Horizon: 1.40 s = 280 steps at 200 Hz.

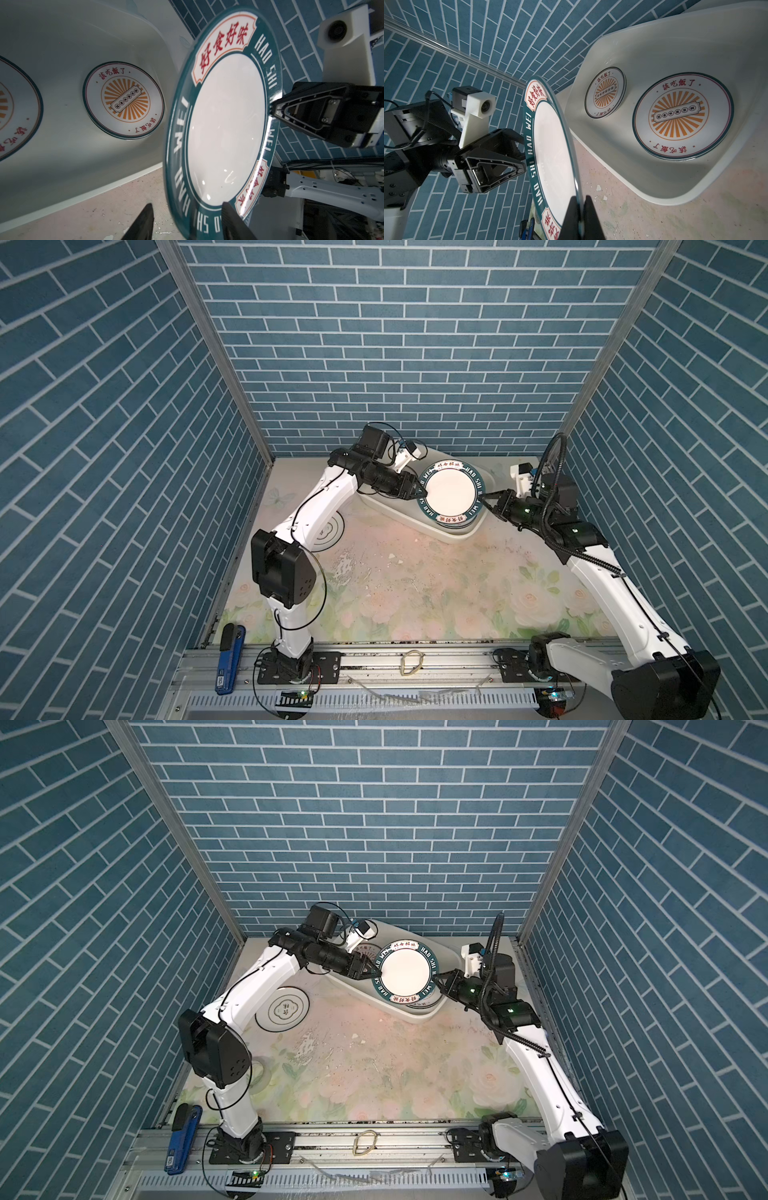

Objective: Place the plates into the plastic bin on the countertop
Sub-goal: 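Close the left gripper on the plate rim while the right gripper holds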

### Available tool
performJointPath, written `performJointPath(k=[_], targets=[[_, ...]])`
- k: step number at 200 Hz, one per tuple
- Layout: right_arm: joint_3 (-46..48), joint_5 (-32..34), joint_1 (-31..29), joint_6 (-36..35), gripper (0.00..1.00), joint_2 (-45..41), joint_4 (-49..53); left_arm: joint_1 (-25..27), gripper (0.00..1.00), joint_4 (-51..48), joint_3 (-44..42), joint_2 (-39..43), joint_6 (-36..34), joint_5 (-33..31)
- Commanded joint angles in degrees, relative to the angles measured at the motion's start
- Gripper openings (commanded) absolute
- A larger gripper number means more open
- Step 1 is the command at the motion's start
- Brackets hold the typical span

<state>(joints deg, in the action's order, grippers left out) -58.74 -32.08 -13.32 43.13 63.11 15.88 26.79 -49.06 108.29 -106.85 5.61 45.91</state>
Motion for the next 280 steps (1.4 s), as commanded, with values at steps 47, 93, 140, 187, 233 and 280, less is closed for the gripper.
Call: performJointPath(k=[47,93,140,187,233,280], targets=[[-0.23,-0.48,0.31,-3.08,0.00,-2.93,-1.30,0.05,0.38,1.68,-1.23,0.52,1.78,4.03],[0.33,-0.51,0.31,-3.14,0.00,-3.25,-1.51,0.03,0.22,2.76,-1.46,0.72,3.00,6.16],[1.62,-0.01,0.32,-3.32,0.00,-3.83,-2.25,0.09,0.14,3.83,-1.81,0.76,4.38,7.44],[3.29,0.61,0.32,-3.30,0.00,-4.45,-2.96,0.03,0.12,5.04,-1.99,0.60,5.92,8.55],[4.33,1.13,0.31,-3.23,0.07,-4.24,-3.83,0.06,0.04,6.23,-2.28,0.68,7.49,9.46],[5.14,2.08,0.31,-3.31,0.21,-3.96,-4.01,-0.02,0.00,5.98,-1.41,1.38,7.67,8.10]])
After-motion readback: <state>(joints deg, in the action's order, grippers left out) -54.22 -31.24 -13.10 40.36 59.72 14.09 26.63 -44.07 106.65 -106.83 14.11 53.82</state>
